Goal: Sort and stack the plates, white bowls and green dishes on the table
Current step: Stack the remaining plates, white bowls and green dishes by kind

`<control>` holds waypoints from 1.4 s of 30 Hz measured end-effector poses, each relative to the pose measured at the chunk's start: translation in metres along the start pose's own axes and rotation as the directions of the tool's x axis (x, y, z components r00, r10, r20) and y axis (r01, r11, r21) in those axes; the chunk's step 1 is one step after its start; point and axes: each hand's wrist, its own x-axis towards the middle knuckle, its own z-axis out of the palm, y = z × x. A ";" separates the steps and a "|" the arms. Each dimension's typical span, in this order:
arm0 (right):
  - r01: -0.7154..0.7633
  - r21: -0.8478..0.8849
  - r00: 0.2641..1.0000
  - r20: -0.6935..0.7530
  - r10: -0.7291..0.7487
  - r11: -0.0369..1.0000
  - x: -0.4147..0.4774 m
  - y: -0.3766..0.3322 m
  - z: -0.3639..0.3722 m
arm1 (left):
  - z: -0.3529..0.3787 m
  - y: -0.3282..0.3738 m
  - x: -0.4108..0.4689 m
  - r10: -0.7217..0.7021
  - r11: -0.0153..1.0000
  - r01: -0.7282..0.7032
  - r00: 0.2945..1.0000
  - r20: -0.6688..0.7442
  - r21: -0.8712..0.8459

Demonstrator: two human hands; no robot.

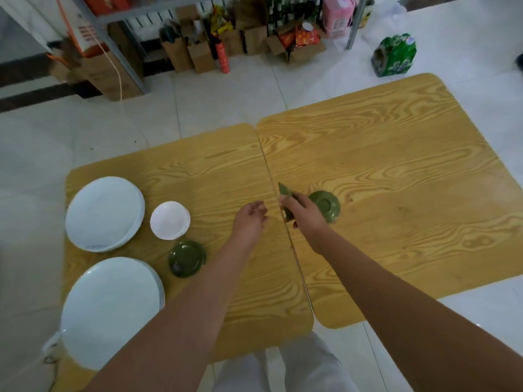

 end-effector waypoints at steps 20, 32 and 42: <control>0.071 -0.311 0.993 -0.070 -0.097 0.948 -0.003 -0.009 0.168 | -0.197 -0.022 -0.014 -0.069 0.949 0.036 0.993 -0.093 -0.314; 0.030 -0.558 0.996 -0.055 -0.073 0.829 -0.006 0.027 0.200 | -0.237 -0.055 -0.016 -0.219 0.943 0.159 0.957 -0.188 -0.291; 0.067 -0.599 0.986 -0.080 -0.144 0.798 -0.005 0.046 0.225 | -0.238 -0.068 -0.017 -0.225 0.935 0.168 0.962 -0.153 -0.313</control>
